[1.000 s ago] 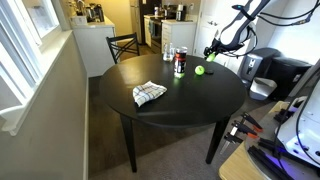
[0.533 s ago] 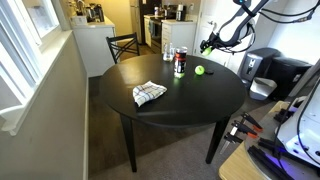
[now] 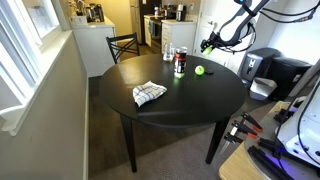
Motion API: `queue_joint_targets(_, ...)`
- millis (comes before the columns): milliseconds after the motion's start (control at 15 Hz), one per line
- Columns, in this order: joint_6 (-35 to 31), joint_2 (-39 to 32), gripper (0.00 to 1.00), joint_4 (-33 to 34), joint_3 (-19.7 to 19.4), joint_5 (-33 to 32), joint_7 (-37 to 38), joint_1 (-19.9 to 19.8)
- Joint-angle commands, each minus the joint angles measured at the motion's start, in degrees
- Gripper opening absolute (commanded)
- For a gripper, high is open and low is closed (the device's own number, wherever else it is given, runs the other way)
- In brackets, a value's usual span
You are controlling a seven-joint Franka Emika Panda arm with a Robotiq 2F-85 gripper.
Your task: Put the tennis ball in the container
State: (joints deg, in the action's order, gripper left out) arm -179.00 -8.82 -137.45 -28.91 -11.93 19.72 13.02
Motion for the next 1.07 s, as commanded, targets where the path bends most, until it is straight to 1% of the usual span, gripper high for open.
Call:
queue_joint_targets(0, 0.03, 0.37, 0.44, -0.09, 1.92, 1.24, -1.44, -0.94)
queue_joint_targets(267, 0.19, 0.81, 0.44, 2.23, 6.5, 2.8, -3.42, -1.96)
queue_joint_targets(533, 0.2, 1.58, 0.44, 5.56, 12.41, 5.46, -6.24, -4.09)
queue_joint_targets(600, 0.12, 1.77, 0.44, 6.22, 14.44, 7.01, -7.52, -5.05)
queue_joint_targets(667, 0.14, 1.9, 0.44, 6.93, 17.51, 8.04, -8.25, -7.16)
queue_joint_targets(733, -0.2, 1.77, 0.44, 7.41, 19.33, 10.97, -10.46, -7.67)
queue_joint_targets(800, -0.54, 1.25, 0.44, 8.27, 21.64, 12.85, -11.91, -9.0)
queue_joint_targets(867, -0.64, 0.8, 0.44, 8.95, 24.93, 15.96, -14.42, -10.82)
queue_joint_targets(1000, 0.13, -0.37, 0.44, 10.65, 30.28, 21.28, -18.72, -14.06)
